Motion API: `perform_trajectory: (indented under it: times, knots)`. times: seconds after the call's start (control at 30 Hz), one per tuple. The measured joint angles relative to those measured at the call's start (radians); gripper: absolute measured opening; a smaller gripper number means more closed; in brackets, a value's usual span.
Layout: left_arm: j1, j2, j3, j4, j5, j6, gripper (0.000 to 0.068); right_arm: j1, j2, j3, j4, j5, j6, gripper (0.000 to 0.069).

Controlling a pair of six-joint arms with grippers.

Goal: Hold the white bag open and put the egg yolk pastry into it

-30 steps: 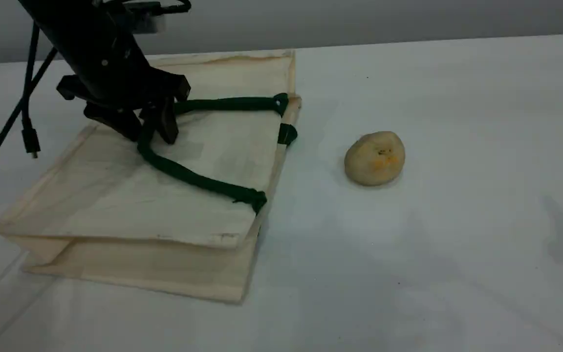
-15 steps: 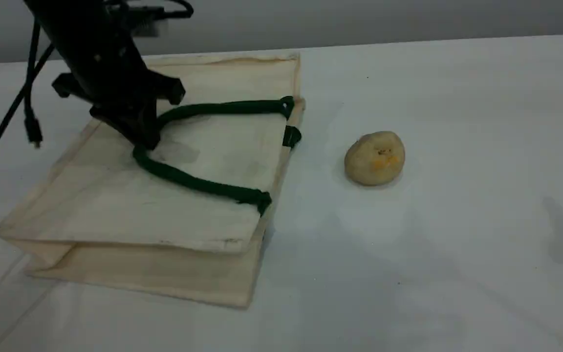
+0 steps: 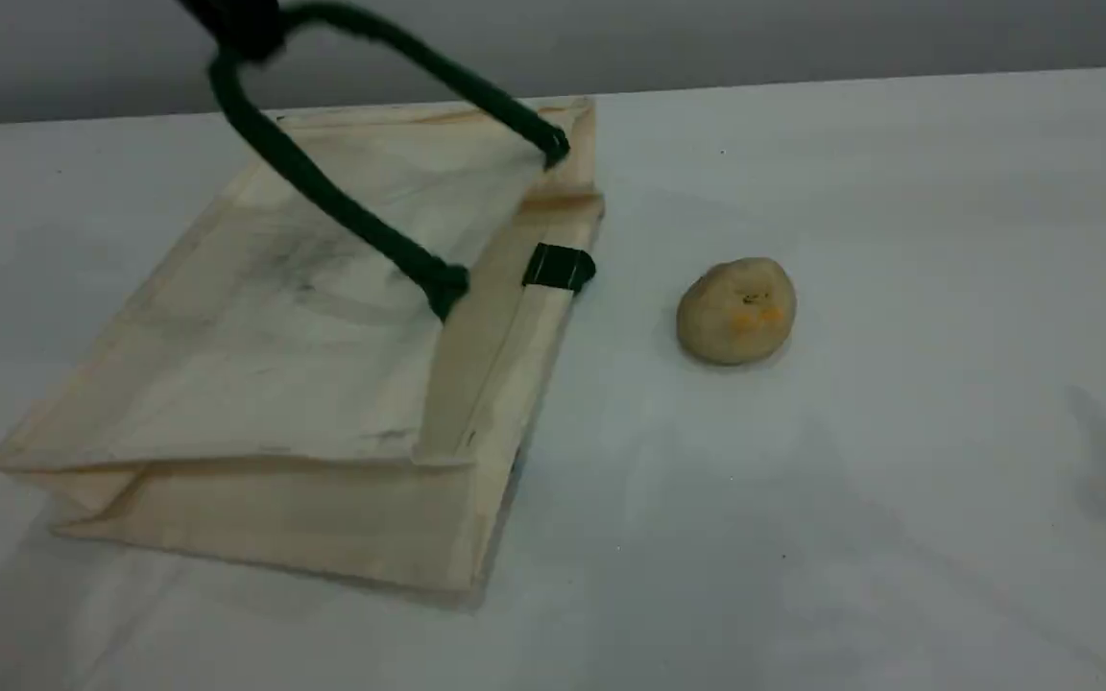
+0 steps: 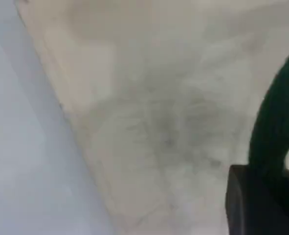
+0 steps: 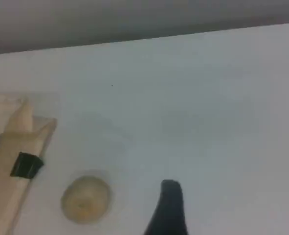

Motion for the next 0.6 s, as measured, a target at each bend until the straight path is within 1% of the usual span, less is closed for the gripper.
perform_trajectory:
  times: [0.07, 0.17, 0.23, 0.3, 0.5, 0.6]
  knots:
    - [0.000, -0.015, -0.034, -0.018, 0.031, 0.041, 0.0092, 0.000, 0.010, 0.000, 0.000, 0.000, -0.006, 0.0579]
    - [0.000, -0.043, -0.053, -0.089, 0.029, 0.100, 0.0092, 0.000, 0.042, 0.000, 0.000, 0.000, -0.018, 0.0579]
    - [0.000, -0.068, -0.053, -0.123, 0.032, 0.124, 0.0092, 0.000, 0.070, 0.000, 0.005, -0.002, -0.025, 0.0579]
    - [0.000, -0.092, -0.053, -0.147, 0.032, 0.127, 0.0092, 0.000, 0.099, 0.000, 0.009, -0.007, -0.028, 0.0579]
    - [0.000, -0.177, -0.053, -0.152, 0.032, 0.127, 0.0092, 0.000, 0.189, 0.000, 0.040, -0.030, -0.052, 0.0579]
    - [0.000, -0.211, -0.053, -0.180, 0.032, 0.126, 0.0092, 0.000, 0.226, 0.000, 0.082, -0.046, -0.083, 0.0579]
